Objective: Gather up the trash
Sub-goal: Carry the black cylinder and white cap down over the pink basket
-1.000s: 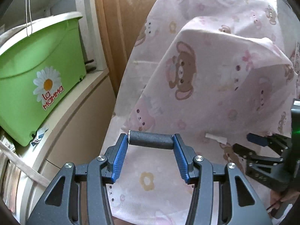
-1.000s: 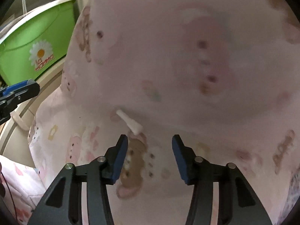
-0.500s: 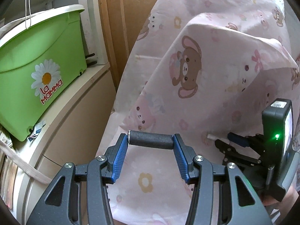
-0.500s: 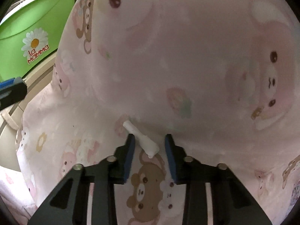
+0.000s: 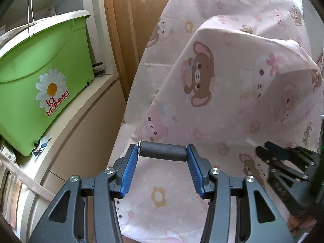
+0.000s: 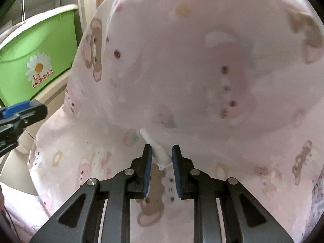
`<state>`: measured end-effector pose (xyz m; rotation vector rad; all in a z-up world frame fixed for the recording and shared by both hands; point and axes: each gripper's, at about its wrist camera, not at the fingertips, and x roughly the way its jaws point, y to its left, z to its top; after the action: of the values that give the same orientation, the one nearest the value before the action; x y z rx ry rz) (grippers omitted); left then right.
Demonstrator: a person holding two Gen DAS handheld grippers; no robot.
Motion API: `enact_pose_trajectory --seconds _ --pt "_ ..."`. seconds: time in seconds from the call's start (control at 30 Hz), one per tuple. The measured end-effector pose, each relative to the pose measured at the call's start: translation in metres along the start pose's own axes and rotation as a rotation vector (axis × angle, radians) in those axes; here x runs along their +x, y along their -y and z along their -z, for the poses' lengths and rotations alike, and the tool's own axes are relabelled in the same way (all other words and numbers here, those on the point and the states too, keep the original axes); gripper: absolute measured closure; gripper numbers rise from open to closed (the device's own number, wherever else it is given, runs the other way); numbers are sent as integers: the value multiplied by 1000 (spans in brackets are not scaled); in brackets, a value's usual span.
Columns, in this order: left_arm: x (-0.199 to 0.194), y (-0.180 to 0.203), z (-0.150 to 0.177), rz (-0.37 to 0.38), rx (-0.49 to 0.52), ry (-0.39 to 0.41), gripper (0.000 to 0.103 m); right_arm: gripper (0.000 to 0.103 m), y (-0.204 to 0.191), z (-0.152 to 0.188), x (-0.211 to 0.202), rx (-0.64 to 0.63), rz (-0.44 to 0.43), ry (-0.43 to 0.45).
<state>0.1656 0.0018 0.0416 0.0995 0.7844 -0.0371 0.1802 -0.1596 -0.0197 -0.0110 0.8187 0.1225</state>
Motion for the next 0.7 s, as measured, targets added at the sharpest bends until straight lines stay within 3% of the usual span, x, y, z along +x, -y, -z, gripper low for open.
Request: enact_pose_trajectory --seconds 0.23,0.33,0.53,0.7 --pt "-8 6 9 -8 26 11 55 81 5 6 -36 25 35 62" --pt "-18 13 11 11 84 2 55 81 10 6 -64 32 34 83" --pt "-59 19 7 68 156 43 55 81 14 4 -124 -15 36 94" --pt "-88 18 18 48 185 84 55 81 23 12 -177 -53 64 113"
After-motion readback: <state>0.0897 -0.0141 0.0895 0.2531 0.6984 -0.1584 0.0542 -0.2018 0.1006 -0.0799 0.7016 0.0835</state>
